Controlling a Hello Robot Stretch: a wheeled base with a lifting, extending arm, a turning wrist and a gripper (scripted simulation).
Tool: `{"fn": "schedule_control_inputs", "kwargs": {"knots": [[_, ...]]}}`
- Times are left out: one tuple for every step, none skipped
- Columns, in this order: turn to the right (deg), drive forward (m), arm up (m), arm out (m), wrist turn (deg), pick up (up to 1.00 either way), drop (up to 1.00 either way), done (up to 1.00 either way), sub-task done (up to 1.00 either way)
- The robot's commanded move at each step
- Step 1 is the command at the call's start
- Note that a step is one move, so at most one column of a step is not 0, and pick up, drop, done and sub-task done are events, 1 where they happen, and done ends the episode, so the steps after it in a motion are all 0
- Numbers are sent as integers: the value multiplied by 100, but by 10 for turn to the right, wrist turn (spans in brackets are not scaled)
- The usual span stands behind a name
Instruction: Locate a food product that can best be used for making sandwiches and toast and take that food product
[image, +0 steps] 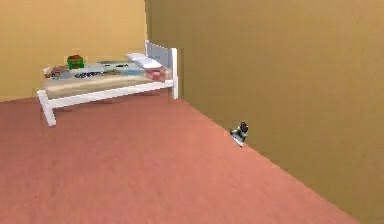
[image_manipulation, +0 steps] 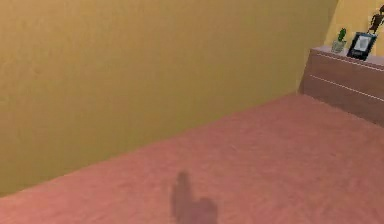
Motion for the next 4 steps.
{"fn": "schedule_control_inputs", "kwargs": {"knots": [[-270, 0, 0, 0, 0, 0, 0, 0, 0], [0, 60, 0, 0, 0, 0, 0, 0, 0], [-450, 0, 0, 0, 0, 0, 0, 0, 0], [0, 100, 0, 0, 0, 0, 0, 0, 0]]}}
